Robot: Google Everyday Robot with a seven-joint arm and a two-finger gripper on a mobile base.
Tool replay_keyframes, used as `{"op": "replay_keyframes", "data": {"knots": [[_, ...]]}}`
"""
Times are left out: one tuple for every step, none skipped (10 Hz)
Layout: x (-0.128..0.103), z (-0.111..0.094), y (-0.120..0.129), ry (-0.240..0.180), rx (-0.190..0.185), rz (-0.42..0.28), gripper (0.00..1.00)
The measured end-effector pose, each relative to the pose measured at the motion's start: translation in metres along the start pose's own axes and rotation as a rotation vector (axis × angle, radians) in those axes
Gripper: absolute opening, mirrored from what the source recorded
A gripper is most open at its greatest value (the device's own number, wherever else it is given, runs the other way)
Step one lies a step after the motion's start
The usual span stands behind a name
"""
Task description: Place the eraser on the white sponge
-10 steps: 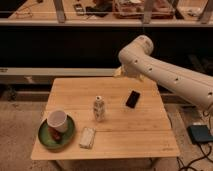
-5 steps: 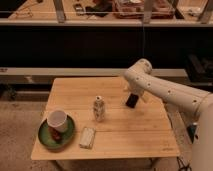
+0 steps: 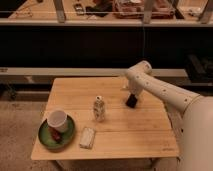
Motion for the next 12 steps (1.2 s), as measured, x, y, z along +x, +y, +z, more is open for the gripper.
{"op": "replay_keyframes", "data": {"knots": [[0.003,0.005,0.001,-0.012,0.008,-0.005,0.8],[0.006,0.01,0.002,-0.026,0.017,-0.015,0.8],[0.012,0.017,0.005,-0.047,0.026,-0.033,0.8],[0.014,0.02,0.006,-0.06,0.034,-0.044,0.8],[0.015,0.025,0.006,-0.08,0.046,-0.063,0.8],[0.016,0.031,0.006,-0.102,0.059,-0.085,0.8],[0.016,0.034,0.006,-0.117,0.068,-0.102,0.8],[0.016,0.037,0.008,-0.128,0.068,-0.118,0.8],[0.017,0.04,0.009,-0.138,0.069,-0.144,0.78],[0.016,0.042,0.01,-0.144,0.065,-0.165,0.73],[0.015,0.044,0.008,-0.15,0.06,-0.193,0.65],[0.01,0.047,0.005,-0.162,0.055,-0.235,0.54]]}}
